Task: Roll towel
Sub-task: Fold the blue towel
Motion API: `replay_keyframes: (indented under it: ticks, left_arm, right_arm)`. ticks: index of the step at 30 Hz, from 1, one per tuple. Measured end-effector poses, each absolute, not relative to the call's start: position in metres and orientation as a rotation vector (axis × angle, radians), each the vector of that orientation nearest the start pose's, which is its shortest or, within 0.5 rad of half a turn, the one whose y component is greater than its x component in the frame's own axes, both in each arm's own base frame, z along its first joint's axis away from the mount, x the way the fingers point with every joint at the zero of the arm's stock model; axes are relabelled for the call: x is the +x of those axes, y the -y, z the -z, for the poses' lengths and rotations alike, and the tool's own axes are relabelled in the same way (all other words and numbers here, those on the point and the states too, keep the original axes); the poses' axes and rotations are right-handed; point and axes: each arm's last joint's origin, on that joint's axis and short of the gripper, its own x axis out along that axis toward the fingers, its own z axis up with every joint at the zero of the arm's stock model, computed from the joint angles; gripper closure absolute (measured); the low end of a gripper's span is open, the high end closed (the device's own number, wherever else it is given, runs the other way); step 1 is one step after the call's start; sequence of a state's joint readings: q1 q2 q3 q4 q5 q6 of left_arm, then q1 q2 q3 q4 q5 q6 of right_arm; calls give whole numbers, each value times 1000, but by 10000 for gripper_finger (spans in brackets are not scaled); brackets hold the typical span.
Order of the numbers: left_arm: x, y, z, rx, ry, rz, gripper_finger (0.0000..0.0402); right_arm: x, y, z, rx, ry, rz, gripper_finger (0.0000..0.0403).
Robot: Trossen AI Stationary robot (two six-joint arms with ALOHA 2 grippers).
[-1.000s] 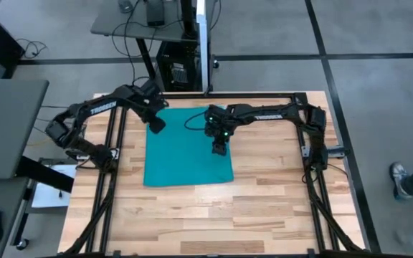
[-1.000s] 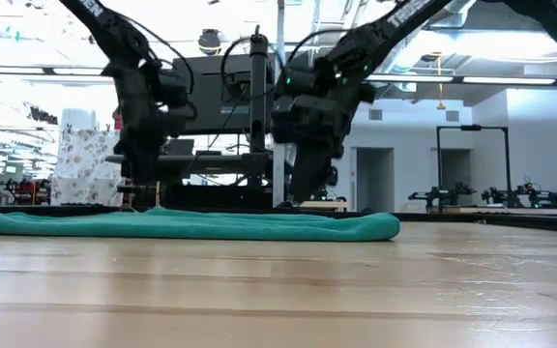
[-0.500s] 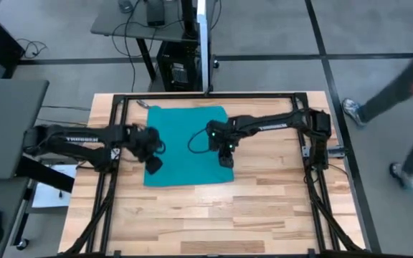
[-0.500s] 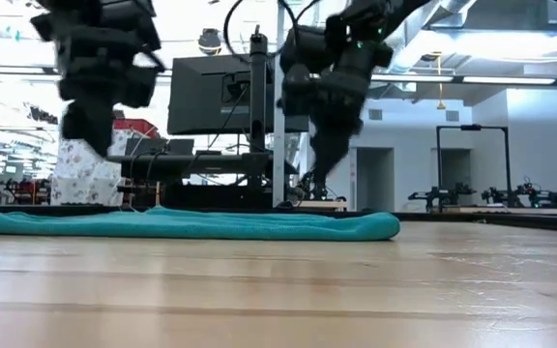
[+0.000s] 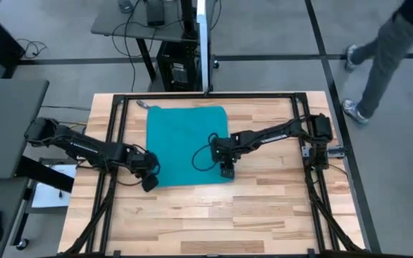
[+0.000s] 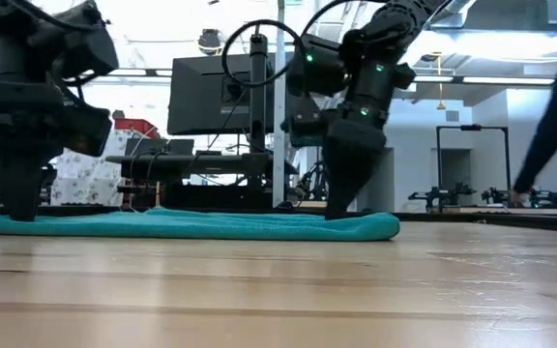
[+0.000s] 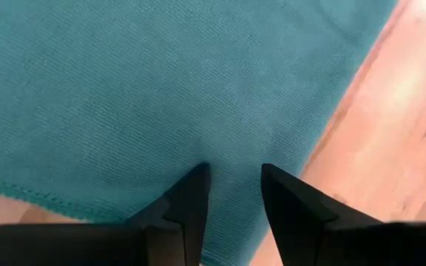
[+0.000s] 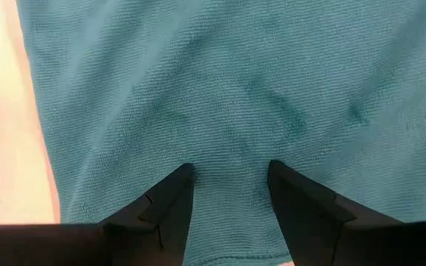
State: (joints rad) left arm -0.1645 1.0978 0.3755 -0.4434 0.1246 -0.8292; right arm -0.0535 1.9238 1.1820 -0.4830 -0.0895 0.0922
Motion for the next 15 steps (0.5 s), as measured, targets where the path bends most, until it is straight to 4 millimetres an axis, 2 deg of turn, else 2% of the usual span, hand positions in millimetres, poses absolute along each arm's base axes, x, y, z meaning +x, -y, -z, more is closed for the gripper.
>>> replay_keyframes:
  ticks: [8,12,15]
  left_arm:
    - [154,40,-130,-619,-1210,-236,291]
    - [156,41,-134,-617,-1198,-232,291]
    - [159,43,-142,-632,-1193,-206,291]
  right_arm:
    - [351,11,-131,208,-1321,54,235]
    - [360,11,-148,231,-1268,62,235]
    - [371,14,-175,217,-1164,48,235]
